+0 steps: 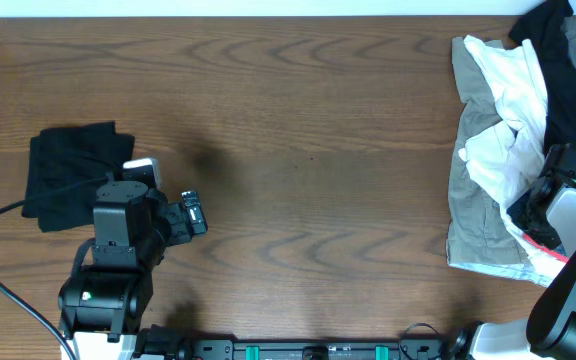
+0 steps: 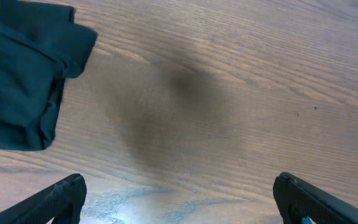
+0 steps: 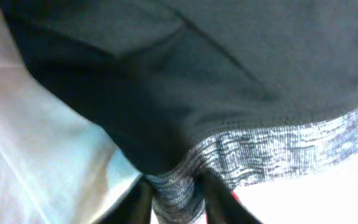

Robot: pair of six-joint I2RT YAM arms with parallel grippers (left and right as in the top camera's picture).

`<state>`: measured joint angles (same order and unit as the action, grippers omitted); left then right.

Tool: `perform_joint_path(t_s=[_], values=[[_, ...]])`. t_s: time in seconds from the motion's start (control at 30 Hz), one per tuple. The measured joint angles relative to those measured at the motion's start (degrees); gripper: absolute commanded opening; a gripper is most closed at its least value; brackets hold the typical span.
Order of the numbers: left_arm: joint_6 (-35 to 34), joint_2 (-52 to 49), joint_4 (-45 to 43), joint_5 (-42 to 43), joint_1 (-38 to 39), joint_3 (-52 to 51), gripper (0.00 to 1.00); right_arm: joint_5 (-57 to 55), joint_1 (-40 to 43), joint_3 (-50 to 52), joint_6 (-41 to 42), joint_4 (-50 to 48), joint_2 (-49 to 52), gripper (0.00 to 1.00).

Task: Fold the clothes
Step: 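Reach the right gripper into the clothes pile and grasp the black pants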

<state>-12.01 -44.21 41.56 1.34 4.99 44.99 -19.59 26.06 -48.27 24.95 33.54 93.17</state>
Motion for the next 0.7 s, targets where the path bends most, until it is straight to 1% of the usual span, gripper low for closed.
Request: perform_joint_path(t_s=[0.03, 0.27, 0.4, 0.53, 0.7], values=[[0.0, 0.0, 0.02, 0.0, 0.0, 0.0, 0.98, -0.02, 0.0, 0.0, -0.11, 0.0, 0.0, 0.01], [0.0, 0.0, 0.02, 0.0, 0.0, 0.0, 0.98, -0.15, 0.02, -0.07, 0.09, 0.33, -0.02, 0.01], [0.0, 0.0, 0.02, 0.0, 0.0, 0.0, 0.98, 0.04, -0.04, -1.88, -0.04, 4.15, -1.57, 0.01], [0.0, 0.0, -0.02, 0.0, 0.0, 0.0, 0.98, 2.51, -0.83, -7.28, -3.3, 8.96, -7.32, 0.01], [0.0, 0.0, -0.2, 0.0, 0.0, 0.0, 0.98, 11.41, -3.76, -15.91, -9.6, 15.06, -17.16, 0.01]])
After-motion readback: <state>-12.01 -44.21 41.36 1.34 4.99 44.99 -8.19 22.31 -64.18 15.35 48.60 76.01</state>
